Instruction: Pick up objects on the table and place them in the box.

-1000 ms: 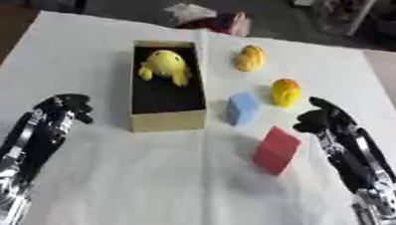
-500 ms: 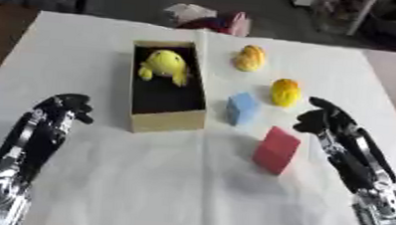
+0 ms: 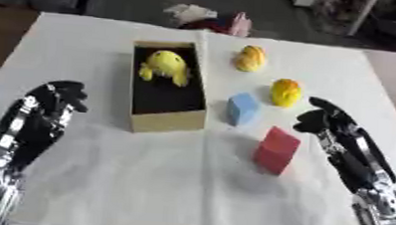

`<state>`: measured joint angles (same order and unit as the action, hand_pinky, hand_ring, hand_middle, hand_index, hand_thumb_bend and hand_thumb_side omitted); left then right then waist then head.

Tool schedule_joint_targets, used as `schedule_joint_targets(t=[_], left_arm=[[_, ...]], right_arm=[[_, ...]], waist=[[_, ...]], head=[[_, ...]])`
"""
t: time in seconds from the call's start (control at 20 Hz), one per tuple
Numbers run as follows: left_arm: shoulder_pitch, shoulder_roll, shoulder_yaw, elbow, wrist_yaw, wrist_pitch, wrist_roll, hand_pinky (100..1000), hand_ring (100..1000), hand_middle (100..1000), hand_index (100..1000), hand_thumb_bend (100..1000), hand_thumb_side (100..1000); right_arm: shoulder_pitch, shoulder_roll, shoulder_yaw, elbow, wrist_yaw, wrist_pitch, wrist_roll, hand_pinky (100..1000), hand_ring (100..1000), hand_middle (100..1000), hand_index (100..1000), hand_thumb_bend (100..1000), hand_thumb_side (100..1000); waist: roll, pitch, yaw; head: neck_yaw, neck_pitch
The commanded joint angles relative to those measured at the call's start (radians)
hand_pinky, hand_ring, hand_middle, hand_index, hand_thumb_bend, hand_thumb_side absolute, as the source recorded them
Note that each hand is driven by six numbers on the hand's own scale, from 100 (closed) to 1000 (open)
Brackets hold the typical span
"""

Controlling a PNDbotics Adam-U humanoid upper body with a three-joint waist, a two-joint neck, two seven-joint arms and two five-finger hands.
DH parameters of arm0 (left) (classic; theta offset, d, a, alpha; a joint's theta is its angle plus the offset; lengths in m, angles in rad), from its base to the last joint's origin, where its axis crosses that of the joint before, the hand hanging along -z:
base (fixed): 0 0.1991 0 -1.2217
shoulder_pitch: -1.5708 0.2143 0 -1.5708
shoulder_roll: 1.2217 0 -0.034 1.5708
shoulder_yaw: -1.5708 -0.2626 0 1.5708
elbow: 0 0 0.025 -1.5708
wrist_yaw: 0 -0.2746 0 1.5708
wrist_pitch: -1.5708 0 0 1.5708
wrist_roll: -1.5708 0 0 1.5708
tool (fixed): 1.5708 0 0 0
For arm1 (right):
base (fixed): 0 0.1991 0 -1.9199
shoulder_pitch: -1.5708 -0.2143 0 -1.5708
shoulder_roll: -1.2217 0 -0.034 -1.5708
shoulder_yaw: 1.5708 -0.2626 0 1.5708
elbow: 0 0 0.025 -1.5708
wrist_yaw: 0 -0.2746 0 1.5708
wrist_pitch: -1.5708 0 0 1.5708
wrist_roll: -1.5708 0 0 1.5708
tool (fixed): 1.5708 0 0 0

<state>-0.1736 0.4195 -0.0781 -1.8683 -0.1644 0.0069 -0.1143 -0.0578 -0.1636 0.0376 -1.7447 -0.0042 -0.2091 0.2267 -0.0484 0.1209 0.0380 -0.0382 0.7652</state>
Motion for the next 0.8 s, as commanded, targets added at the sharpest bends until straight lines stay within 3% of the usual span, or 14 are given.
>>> schedule_joint_targets(t=[0.05, 0.5, 0.7, 0.8], left_arm=[[-0.037, 0.113, 0.014, -0.037, -0.034, 0.013, -0.030, 793, 612, 627, 774, 100, 513], [-0.074, 0.166, -0.001, -0.045, -0.019, -0.003, -0.074, 792, 613, 629, 776, 100, 505], [-0.067, 0.163, -0.005, -0.042, -0.013, -0.010, -0.083, 791, 612, 628, 775, 100, 510], [-0.065, 0.163, -0.008, -0.041, -0.012, -0.012, -0.086, 791, 612, 628, 775, 100, 515]], right_arm=[[-0.004, -0.019, -0.004, -0.020, -0.005, 0.000, 0.001, 734, 655, 642, 889, 100, 561], [-0.025, -0.042, -0.005, -0.017, 0.015, -0.009, 0.012, 740, 661, 646, 891, 100, 540], [-0.088, -0.119, 0.003, -0.004, 0.068, -0.041, 0.055, 772, 738, 718, 928, 100, 482], [-0.125, -0.167, 0.023, 0.016, 0.098, -0.069, 0.085, 799, 802, 785, 951, 100, 562]], waist=[[0.004, -0.013, -0.002], [0.002, -0.010, -0.005], [-0.002, -0.016, 0.000], [-0.006, -0.019, 0.004]], head=[[-0.003, 0.005], [-0.006, 0.005], [-0.011, 0.005], [-0.015, 0.005]])
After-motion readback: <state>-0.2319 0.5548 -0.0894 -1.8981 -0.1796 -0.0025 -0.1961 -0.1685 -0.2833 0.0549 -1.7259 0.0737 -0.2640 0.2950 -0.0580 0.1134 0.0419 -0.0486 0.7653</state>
